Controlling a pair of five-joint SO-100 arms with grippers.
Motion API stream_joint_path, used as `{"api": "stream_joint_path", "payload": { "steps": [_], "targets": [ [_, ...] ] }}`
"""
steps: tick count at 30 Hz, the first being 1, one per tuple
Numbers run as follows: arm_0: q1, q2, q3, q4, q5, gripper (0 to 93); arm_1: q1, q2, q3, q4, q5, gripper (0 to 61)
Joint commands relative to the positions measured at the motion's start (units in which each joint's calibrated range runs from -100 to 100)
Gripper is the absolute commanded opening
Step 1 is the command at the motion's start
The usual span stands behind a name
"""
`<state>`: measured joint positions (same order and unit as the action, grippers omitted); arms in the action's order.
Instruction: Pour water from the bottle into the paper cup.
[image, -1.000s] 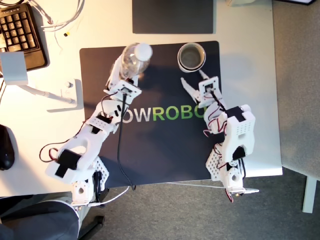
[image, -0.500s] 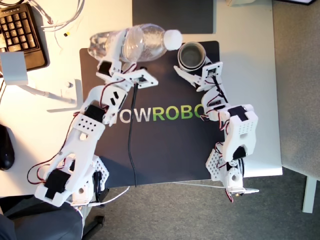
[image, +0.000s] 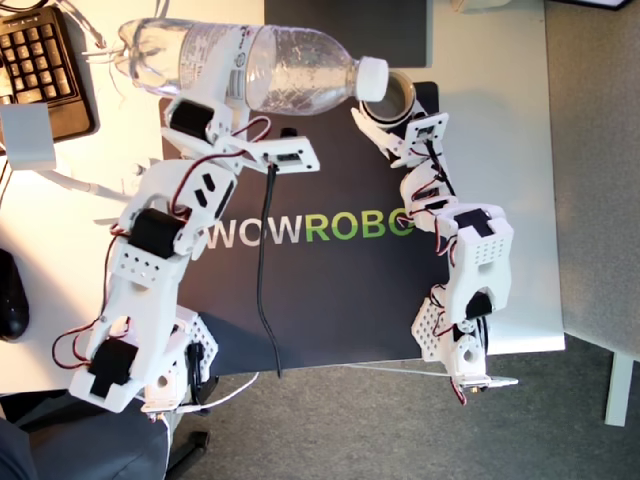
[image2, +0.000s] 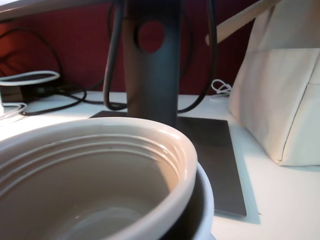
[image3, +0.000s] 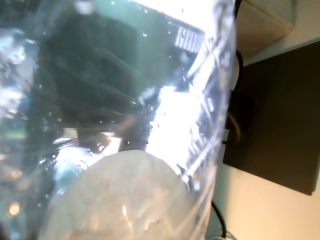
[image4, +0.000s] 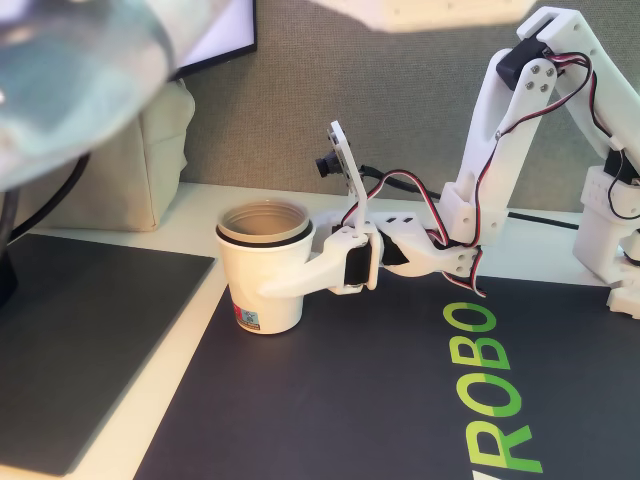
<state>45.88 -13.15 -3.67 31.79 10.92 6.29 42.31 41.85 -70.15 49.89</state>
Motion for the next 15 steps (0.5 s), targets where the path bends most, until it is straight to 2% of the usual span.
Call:
{"api": "stream_joint_path", "payload": {
  "steps": [1,3,4,6,9,12,15],
  "targets": [
    [-1.63,-1.53,-13.28,3.28,-1.51,0.0,0.58,-0.45,-4.55,0.3,-0.63,27.3],
    [-2.68,-1.01,-13.55,5.57,-2.54,0.0,0.58,-0.27,-4.1,0.46,-1.03,18.5],
    [-3.07,-0.83,-13.19,6.79,-3.47,0.0,0.58,-1.13,-3.55,1.2,-1.22,16.7],
    [-3.47,-0.66,-12.73,7.68,-4.35,0.0,0.58,-3.19,-2.74,2.51,-1.27,16.7],
    [-3.73,-0.23,-11.37,8.82,-6.64,0.0,-0.14,-15.39,5.44,7.25,-0.68,16.7],
    [-3.99,0.12,-11.55,10.37,-8.84,0.0,-2.05,-30.07,12.26,8.14,0.63,16.7],
    [-4.25,0.21,-11.64,11.02,-9.67,0.0,-3.84,-39.35,17.26,8.23,1.66,16.7]
  ]
}}
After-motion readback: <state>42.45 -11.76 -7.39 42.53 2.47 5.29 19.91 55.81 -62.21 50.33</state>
